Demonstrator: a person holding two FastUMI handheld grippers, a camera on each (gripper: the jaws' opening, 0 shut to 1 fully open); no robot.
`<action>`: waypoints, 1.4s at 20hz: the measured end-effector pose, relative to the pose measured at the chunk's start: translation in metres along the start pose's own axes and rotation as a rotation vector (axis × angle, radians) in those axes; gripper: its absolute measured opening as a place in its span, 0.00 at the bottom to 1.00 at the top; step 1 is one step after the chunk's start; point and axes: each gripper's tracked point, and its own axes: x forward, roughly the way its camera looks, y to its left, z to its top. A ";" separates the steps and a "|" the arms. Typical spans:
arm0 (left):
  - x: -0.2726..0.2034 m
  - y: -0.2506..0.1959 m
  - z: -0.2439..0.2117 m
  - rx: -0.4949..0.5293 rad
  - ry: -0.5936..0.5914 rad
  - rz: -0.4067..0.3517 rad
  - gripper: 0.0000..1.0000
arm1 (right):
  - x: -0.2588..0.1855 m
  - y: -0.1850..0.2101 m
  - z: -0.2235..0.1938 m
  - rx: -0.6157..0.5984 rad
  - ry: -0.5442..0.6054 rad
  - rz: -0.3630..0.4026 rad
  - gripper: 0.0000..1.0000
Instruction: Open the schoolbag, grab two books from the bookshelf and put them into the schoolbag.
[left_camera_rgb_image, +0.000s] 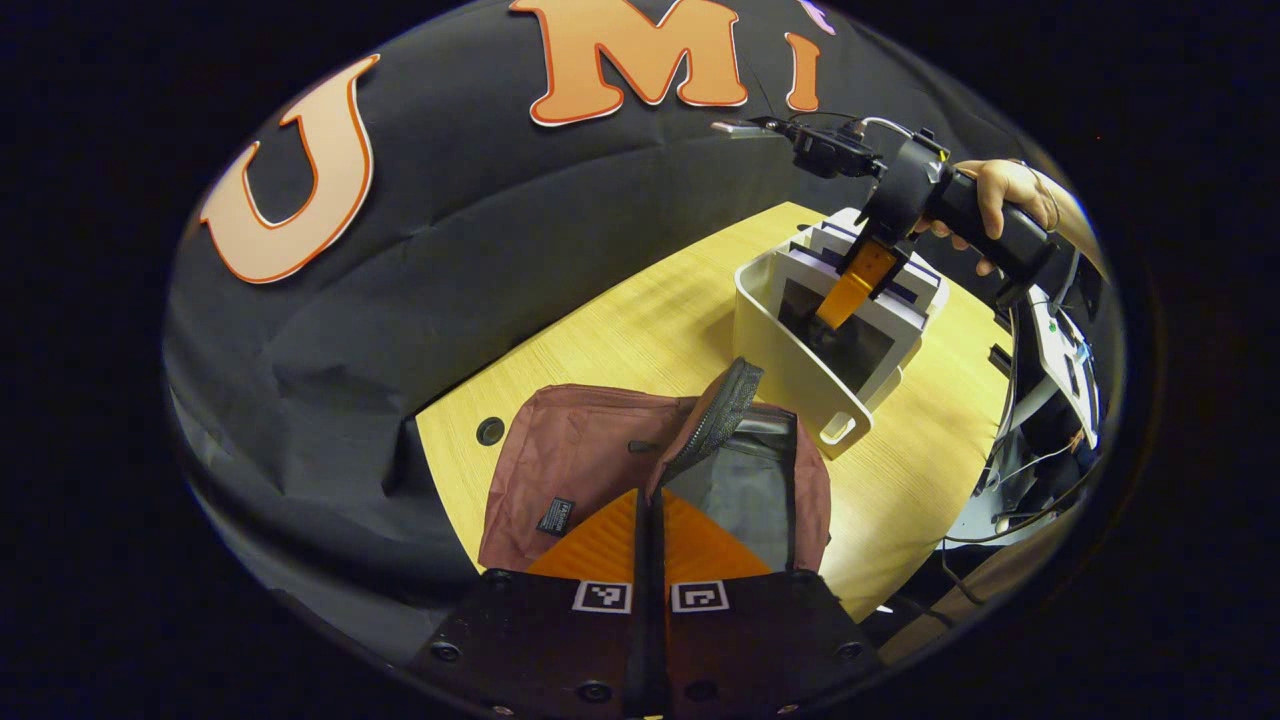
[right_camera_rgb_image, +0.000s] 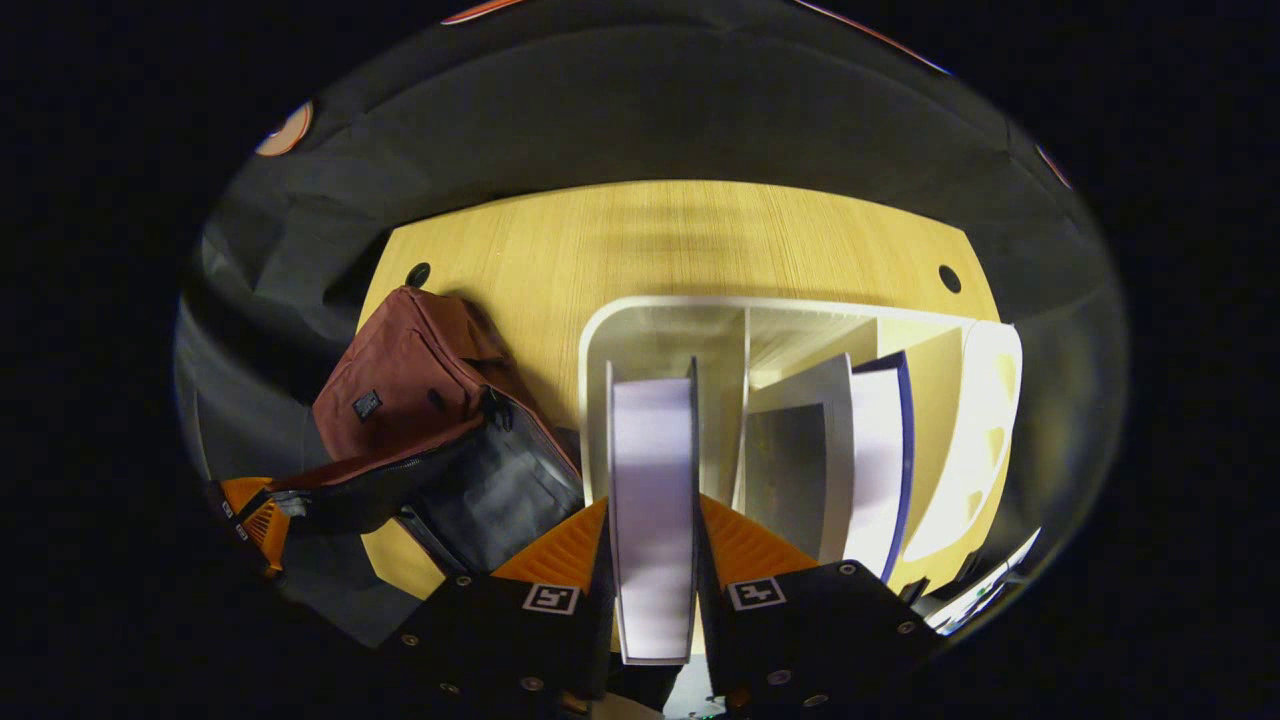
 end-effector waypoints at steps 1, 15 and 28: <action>0.000 0.000 0.000 -0.002 0.000 -0.001 0.01 | -0.001 -0.003 0.002 0.000 -0.012 -0.014 0.39; -0.001 0.001 -0.011 -0.028 -0.005 -0.006 0.01 | -0.159 0.002 -0.004 0.071 -0.305 0.090 0.33; -0.006 0.005 0.006 -0.014 -0.010 0.034 0.01 | -0.139 0.055 -0.118 0.430 -0.389 0.599 0.31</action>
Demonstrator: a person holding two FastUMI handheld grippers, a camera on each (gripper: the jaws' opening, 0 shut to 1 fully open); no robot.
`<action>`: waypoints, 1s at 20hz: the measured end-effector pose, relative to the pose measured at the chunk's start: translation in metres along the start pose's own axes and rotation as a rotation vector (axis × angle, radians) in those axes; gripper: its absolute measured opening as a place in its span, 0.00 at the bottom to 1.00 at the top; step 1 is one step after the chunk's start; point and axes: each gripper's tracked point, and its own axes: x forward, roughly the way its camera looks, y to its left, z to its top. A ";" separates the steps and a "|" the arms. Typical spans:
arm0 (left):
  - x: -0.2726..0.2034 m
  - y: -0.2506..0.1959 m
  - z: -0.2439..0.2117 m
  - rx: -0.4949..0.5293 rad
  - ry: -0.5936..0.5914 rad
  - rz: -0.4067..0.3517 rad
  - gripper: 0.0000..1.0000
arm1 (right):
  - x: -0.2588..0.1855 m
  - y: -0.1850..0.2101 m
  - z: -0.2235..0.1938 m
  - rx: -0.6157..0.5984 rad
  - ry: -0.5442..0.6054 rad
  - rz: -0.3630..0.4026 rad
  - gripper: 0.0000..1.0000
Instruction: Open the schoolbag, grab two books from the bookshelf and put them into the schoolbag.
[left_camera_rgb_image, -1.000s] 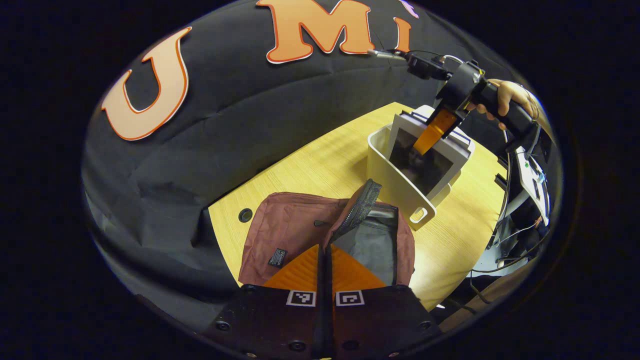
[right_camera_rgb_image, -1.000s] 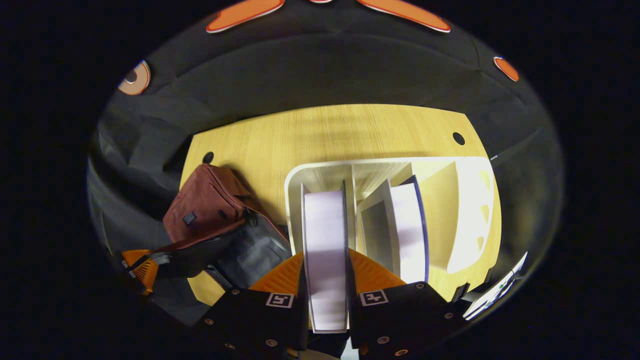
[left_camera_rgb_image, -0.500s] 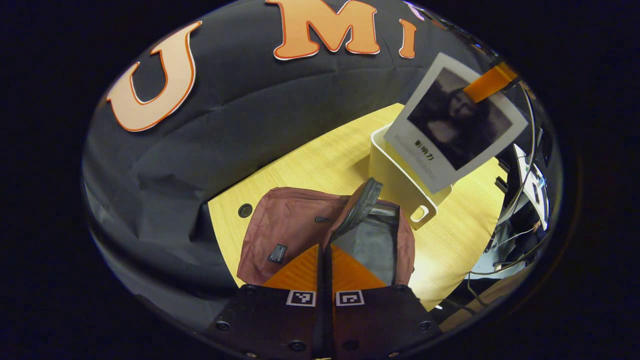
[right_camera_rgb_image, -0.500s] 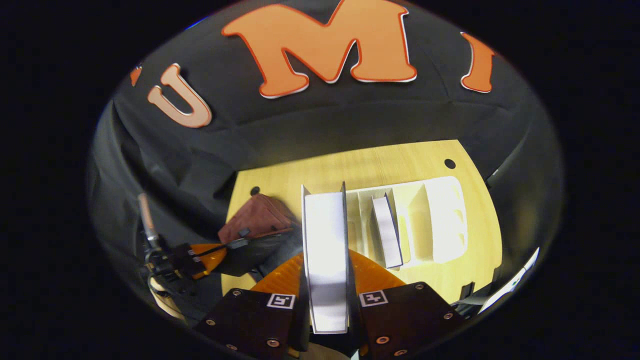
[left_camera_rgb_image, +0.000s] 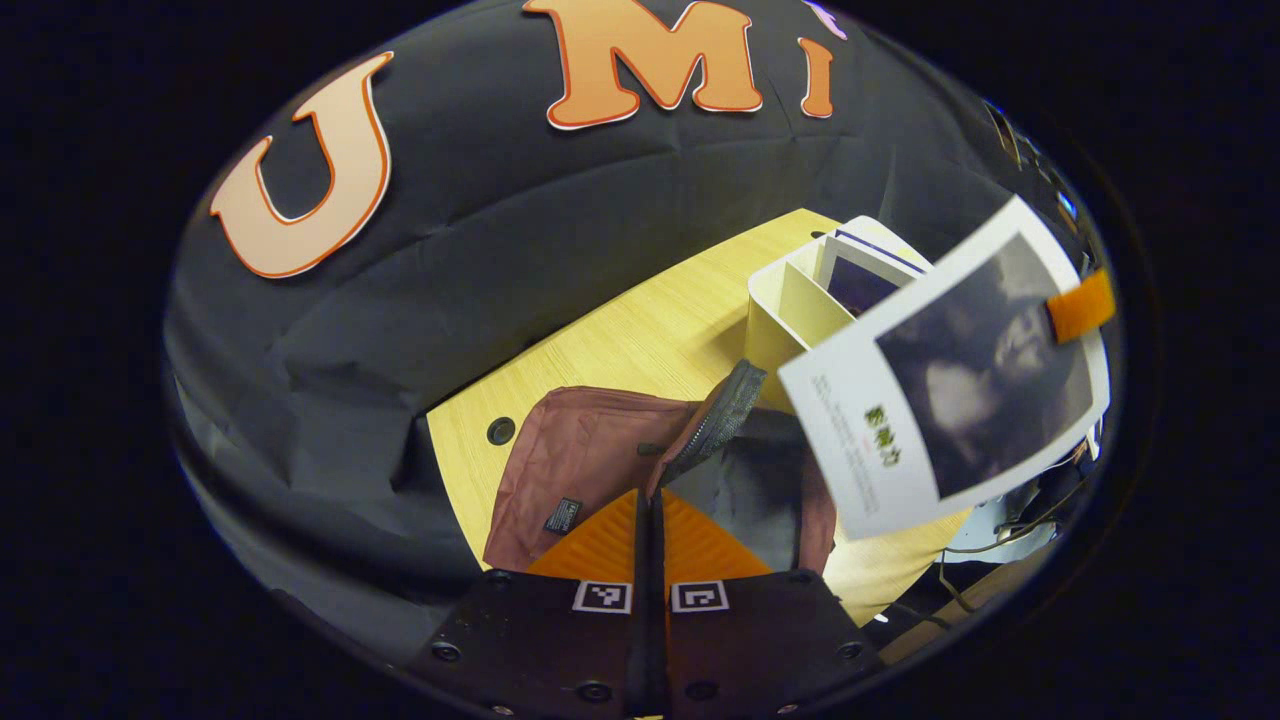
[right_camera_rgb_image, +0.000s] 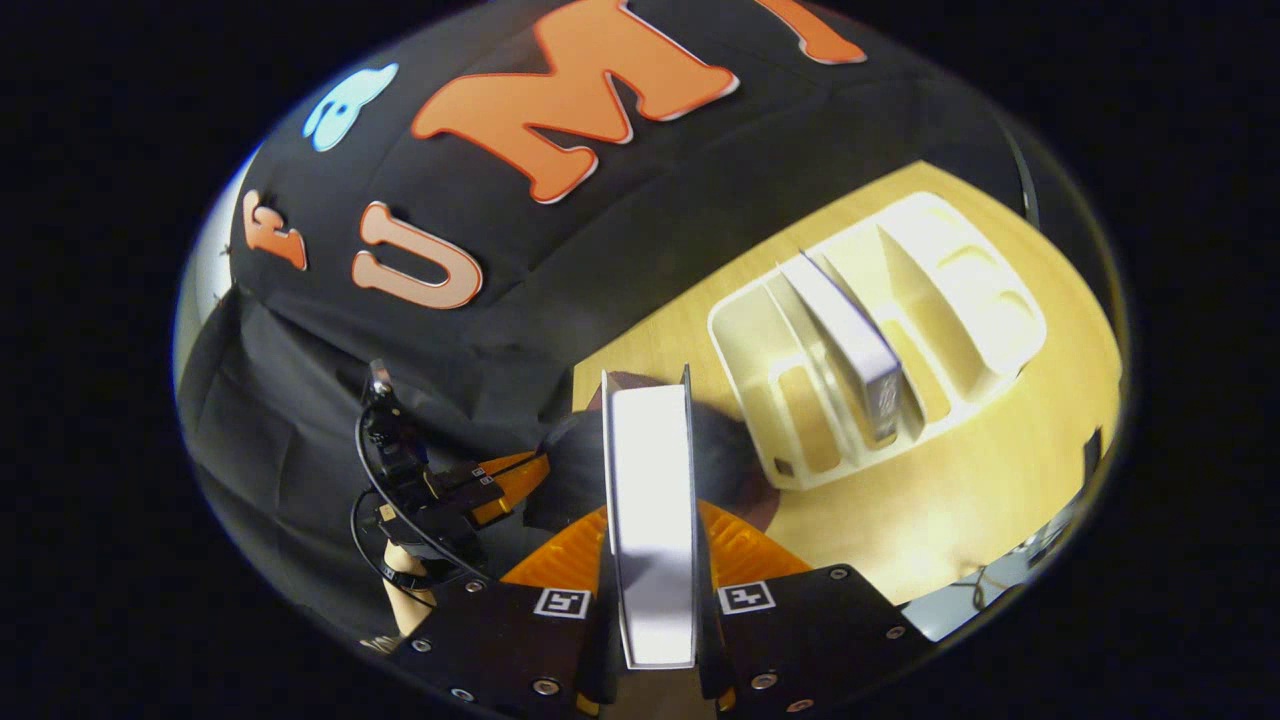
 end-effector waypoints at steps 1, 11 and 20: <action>0.000 -0.001 0.004 -0.003 -0.005 0.002 0.00 | 0.011 -0.008 -0.006 0.043 -0.005 0.014 0.31; -0.012 -0.021 0.022 -0.012 -0.035 0.001 0.01 | 0.137 -0.027 -0.042 0.166 0.022 0.036 0.31; -0.013 -0.046 0.037 0.020 -0.049 -0.054 0.01 | 0.215 -0.007 -0.047 0.158 -0.019 -0.021 0.31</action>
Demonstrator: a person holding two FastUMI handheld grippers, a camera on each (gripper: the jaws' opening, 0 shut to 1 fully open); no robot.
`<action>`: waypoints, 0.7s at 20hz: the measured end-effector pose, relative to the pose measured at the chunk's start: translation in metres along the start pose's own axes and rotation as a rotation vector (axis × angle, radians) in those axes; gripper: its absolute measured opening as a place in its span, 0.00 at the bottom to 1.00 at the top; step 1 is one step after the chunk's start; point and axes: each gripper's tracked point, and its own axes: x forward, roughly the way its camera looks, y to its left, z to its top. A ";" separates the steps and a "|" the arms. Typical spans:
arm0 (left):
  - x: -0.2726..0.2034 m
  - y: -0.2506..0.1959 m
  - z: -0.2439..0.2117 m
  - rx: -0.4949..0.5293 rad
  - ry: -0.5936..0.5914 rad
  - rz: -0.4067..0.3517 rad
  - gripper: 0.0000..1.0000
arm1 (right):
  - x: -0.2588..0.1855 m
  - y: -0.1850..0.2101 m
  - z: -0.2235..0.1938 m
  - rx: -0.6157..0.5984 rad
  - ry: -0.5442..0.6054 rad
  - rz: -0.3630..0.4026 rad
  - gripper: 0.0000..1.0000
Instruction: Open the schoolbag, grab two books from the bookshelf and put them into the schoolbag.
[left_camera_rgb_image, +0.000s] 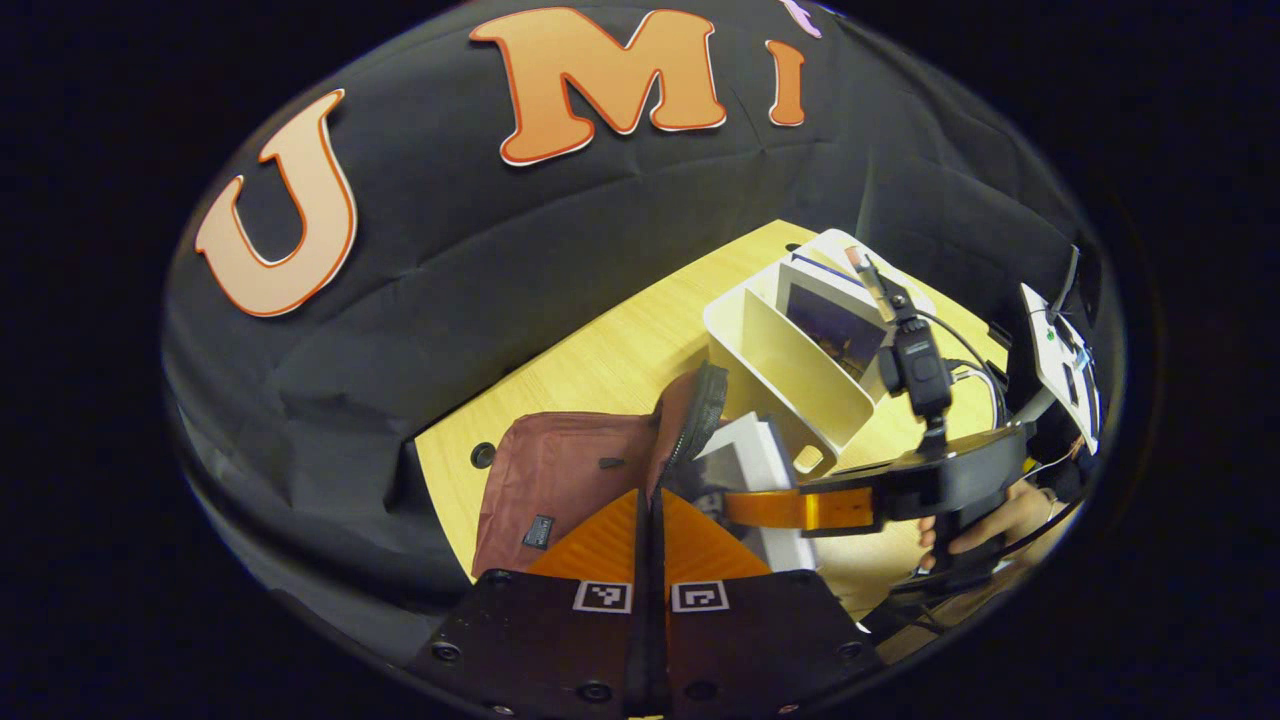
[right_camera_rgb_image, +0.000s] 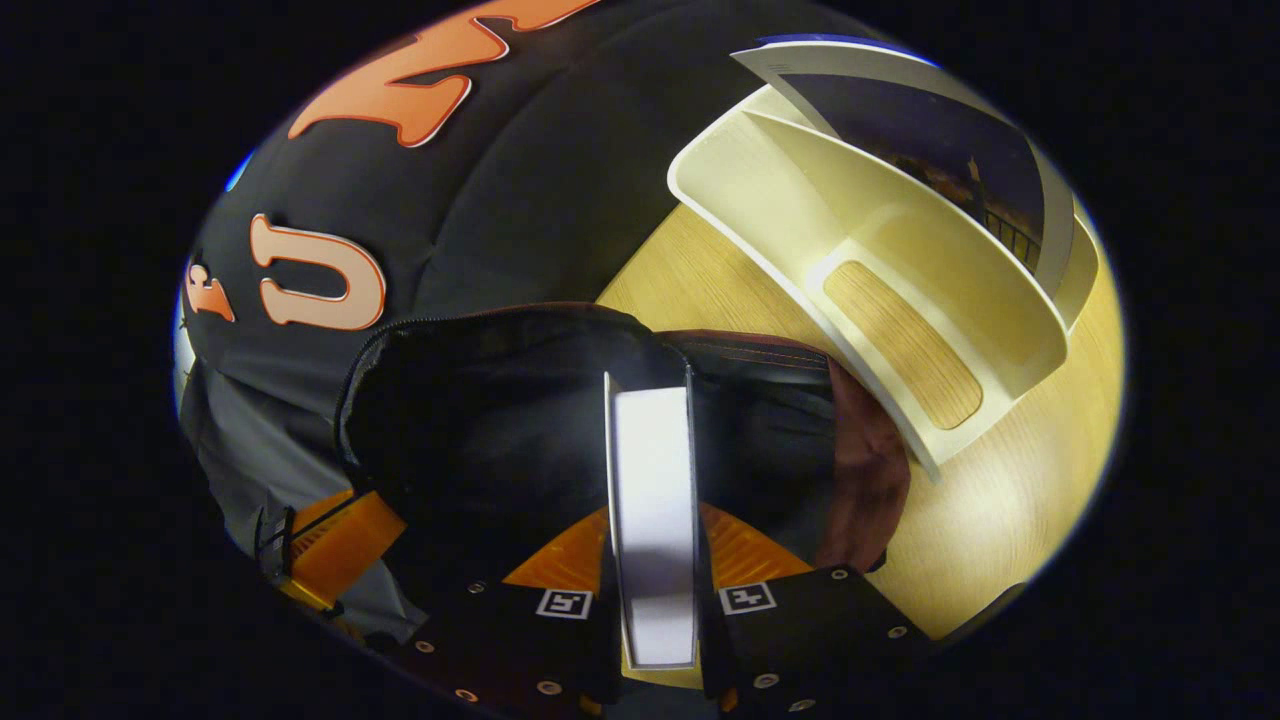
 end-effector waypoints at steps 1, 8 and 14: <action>-0.001 0.002 -0.001 0.015 -0.003 0.011 0.01 | 0.006 0.003 -0.002 0.002 -0.004 -0.003 0.42; 0.001 0.009 -0.011 -0.023 0.007 0.006 0.01 | 0.006 0.001 0.005 -0.041 -0.052 -0.042 0.40; 0.001 0.010 -0.011 -0.001 0.003 0.011 0.00 | 0.003 -0.016 -0.026 -0.153 0.039 -0.148 0.96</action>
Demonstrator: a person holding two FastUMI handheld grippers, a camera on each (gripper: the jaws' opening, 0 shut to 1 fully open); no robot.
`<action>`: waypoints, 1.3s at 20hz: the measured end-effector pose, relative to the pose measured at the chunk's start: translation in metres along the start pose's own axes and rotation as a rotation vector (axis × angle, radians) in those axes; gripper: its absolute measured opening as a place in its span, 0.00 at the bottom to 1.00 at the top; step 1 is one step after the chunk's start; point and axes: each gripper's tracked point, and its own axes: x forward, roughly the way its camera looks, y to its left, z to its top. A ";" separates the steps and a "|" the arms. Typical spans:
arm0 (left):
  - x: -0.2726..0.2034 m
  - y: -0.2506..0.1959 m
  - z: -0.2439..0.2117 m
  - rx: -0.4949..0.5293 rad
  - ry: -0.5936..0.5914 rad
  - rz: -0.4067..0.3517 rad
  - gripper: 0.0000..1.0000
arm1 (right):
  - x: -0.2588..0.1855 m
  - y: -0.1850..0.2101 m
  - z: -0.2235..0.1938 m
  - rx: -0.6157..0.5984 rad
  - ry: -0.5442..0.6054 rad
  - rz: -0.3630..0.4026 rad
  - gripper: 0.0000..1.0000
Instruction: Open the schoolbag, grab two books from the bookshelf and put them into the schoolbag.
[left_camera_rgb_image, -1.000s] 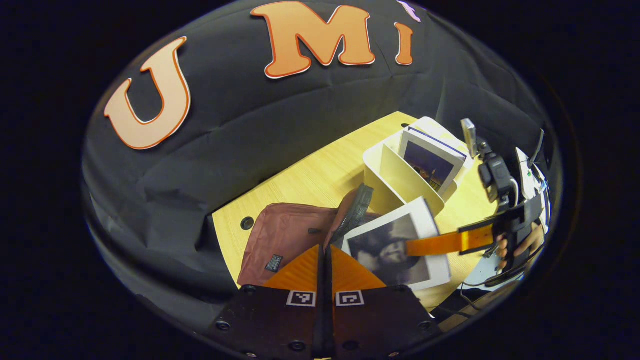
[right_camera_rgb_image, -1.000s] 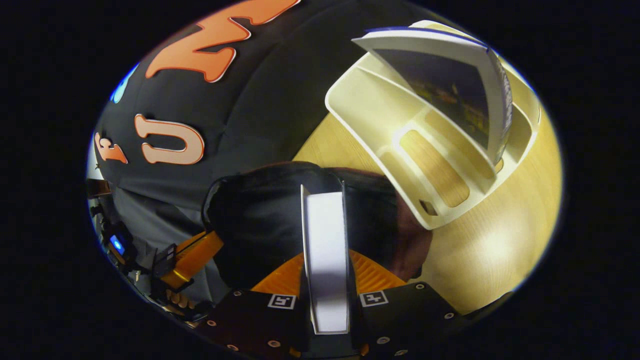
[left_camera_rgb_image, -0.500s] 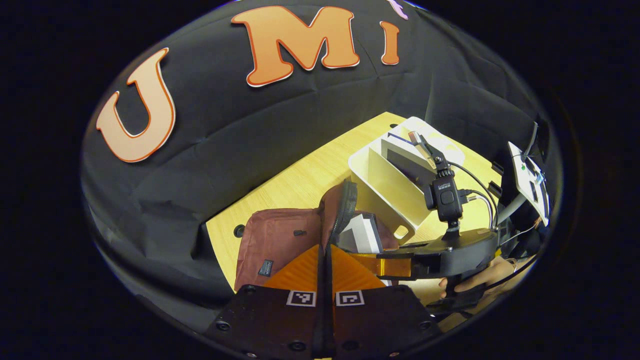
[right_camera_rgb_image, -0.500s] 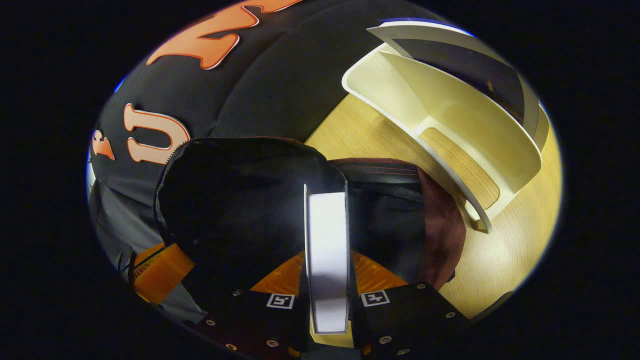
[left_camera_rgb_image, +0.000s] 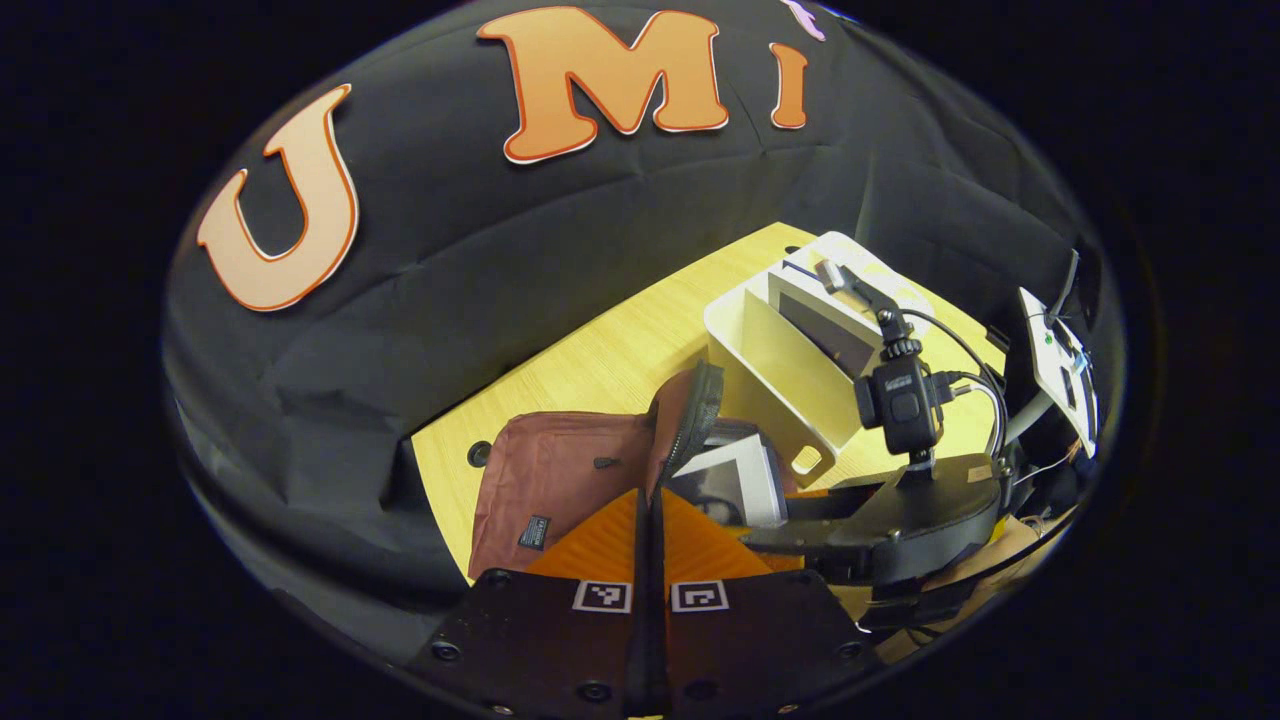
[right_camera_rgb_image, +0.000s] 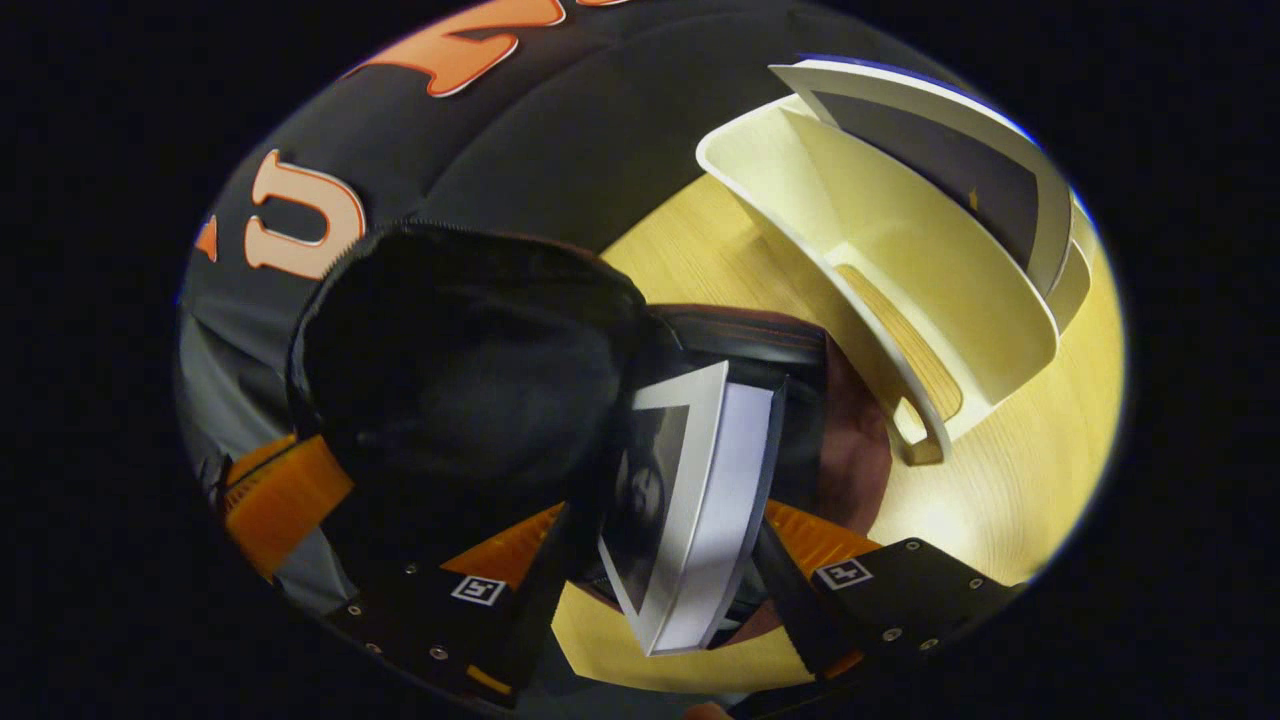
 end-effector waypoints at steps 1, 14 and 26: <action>0.000 0.002 0.000 -0.008 0.001 0.001 0.00 | -0.005 -0.005 -0.001 -0.015 0.004 -0.006 0.97; 0.006 -0.003 -0.012 -0.034 -0.011 -0.045 0.00 | -0.152 -0.096 0.030 -0.304 -0.080 -0.147 0.97; 0.009 -0.009 -0.020 0.030 0.006 -0.035 0.00 | -0.166 -0.075 0.206 -0.596 -0.071 -0.410 0.98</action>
